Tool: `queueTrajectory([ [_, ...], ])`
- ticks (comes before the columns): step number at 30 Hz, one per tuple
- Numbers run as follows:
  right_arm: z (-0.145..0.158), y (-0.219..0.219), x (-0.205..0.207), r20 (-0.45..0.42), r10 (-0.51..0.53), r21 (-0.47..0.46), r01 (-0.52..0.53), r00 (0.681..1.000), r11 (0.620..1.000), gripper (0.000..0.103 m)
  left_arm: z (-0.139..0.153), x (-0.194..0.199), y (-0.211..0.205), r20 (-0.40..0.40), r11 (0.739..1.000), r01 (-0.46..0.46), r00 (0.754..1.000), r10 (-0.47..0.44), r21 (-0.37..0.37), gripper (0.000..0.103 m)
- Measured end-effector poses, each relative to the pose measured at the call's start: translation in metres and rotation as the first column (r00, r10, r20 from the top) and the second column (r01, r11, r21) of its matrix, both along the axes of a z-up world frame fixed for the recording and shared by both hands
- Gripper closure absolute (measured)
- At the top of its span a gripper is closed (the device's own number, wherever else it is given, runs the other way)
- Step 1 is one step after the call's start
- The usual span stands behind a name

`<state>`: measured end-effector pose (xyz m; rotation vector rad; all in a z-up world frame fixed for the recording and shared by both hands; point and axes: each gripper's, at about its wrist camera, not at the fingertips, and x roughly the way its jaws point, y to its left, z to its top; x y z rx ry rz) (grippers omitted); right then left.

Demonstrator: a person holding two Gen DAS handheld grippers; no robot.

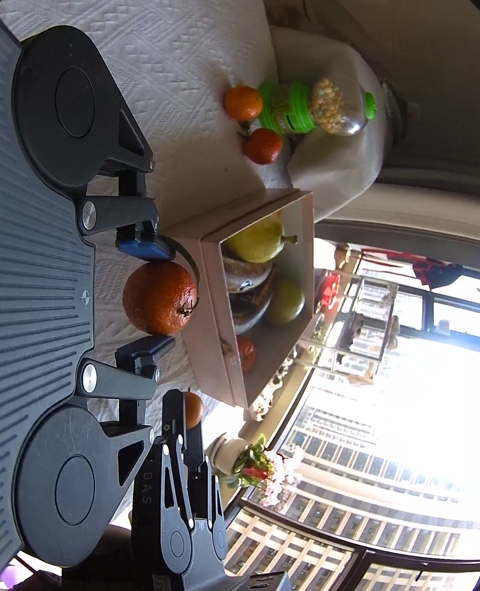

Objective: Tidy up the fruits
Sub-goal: 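Carry both fruits over the pink box and open both tools to drop them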

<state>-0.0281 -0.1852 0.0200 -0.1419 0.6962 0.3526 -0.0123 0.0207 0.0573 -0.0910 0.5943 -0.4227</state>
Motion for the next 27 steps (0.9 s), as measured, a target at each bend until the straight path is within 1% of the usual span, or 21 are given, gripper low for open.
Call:
queueTrajectory([
  [1,0.006,-0.002,-0.001,0.019,-0.002,0.004,0.002,1.0,1.0,0.071,0.013,0.002,0.003,0.031,1.0,0.004,1.0,-0.004,-0.025,0.054],
  [3,0.022,-0.006,0.001,0.063,-0.003,0.012,0.002,0.998,1.0,0.071,0.038,0.013,0.006,0.093,0.999,0.016,0.996,-0.012,-0.04,0.054],
  [5,0.04,-0.01,0.008,0.098,-0.004,0.027,0.001,0.995,1.0,0.071,0.065,0.033,0.006,0.153,0.999,0.009,0.988,-0.004,-0.03,0.054],
  [6,0.053,-0.013,0.017,0.117,-0.009,0.041,0.004,0.993,0.999,0.071,0.076,0.048,0.005,0.172,1.0,0.004,0.985,0.0,-0.023,0.054],
  [7,0.062,-0.015,0.024,0.13,-0.014,0.053,0.007,0.991,0.999,0.071,0.085,0.066,0.002,0.171,1.0,0.007,0.985,-0.006,-0.006,0.054],
  [8,0.073,-0.017,0.035,0.142,-0.02,0.066,0.011,0.99,0.998,0.071,0.09,0.085,-0.002,0.15,1.0,0.011,0.989,-0.012,0.009,0.054],
  [9,0.082,-0.019,0.047,0.146,-0.028,0.077,0.017,0.989,0.997,0.071,0.091,0.105,-0.004,0.12,1.0,0.016,0.993,-0.016,0.004,0.054],
  [10,0.087,-0.019,0.056,0.145,-0.034,0.087,0.022,0.989,0.996,0.071,0.09,0.124,-0.006,0.082,1.0,0.028,0.996,-0.026,-0.014,0.054],
  [11,0.094,-0.02,0.072,0.138,-0.043,0.097,0.03,0.99,0.995,0.071,0.085,0.149,-0.009,0.023,0.998,0.045,0.999,-0.044,-0.043,0.054],
  [13,0.099,-0.018,0.092,0.135,-0.062,0.092,0.05,0.989,0.994,0.071,0.072,0.183,-0.014,-0.044,0.994,0.053,0.997,-0.057,-0.092,0.054],
  [14,0.1,-0.017,0.101,0.135,-0.072,0.081,0.061,0.988,0.995,0.071,0.062,0.2,-0.017,-0.068,0.994,0.047,0.996,-0.054,-0.1,0.054],
  [17,0.093,-0.013,0.123,0.107,-0.081,0.069,0.074,0.991,0.995,0.071,0.039,0.23,-0.026,-0.109,0.996,0.039,0.993,-0.048,-0.081,0.054],
  [18,0.086,-0.012,0.131,0.086,-0.08,0.071,0.074,0.993,0.995,0.071,0.032,0.236,-0.026,-0.114,0.995,0.037,0.992,-0.047,-0.091,0.054],
  [20,0.075,-0.011,0.142,0.047,-0.085,0.074,0.081,0.995,0.994,0.071,0.028,0.245,-0.023,-0.113,0.989,0.05,0.991,-0.066,-0.14,0.054],
  [22,0.06,-0.01,0.153,0.012,-0.092,0.062,0.091,0.996,0.994,0.071,0.03,0.247,-0.018,-0.101,0.981,0.056,0.992,-0.075,-0.184,0.054],
  [24,0.047,-0.009,0.159,-0.011,-0.098,0.039,0.098,0.995,0.994,0.07,0.037,0.241,-0.009,-0.069,0.982,0.048,0.996,-0.061,-0.185,0.054],
  [25,0.042,-0.009,0.16,-0.018,-0.105,0.032,0.106,0.994,0.994,0.066,0.041,0.238,-0.003,-0.051,0.983,0.042,0.997,-0.052,-0.179,0.054],
  [27,0.037,-0.009,0.16,-0.027,-0.101,0.036,0.102,0.994,0.994,0.058,0.05,0.226,0.016,-0.001,0.988,0.001,1.0,-0.001,-0.154,0.054],
])
